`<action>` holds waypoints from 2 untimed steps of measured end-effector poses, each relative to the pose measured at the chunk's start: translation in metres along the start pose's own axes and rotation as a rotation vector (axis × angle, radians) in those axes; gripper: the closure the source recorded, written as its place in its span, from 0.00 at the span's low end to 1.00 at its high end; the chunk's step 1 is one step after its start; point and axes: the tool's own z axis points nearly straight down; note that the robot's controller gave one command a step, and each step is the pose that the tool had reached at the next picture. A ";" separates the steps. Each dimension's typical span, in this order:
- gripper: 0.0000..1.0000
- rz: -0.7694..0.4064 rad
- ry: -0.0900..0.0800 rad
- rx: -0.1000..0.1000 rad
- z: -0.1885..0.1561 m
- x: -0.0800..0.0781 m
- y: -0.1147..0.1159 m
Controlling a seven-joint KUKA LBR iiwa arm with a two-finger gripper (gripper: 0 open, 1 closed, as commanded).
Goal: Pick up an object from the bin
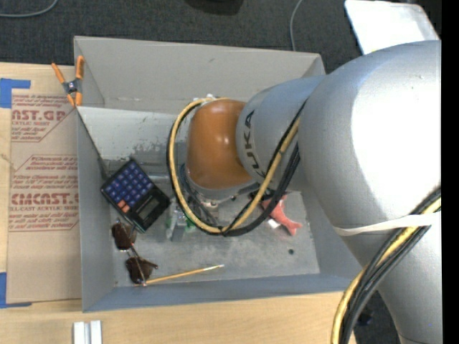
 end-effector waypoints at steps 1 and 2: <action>1.00 -0.024 -0.001 0.001 -0.001 -0.001 -0.008; 1.00 -0.073 -0.001 0.001 -0.020 -0.005 -0.011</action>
Offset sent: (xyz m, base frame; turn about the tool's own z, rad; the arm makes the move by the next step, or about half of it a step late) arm 0.0051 -0.0128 0.0232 -0.0763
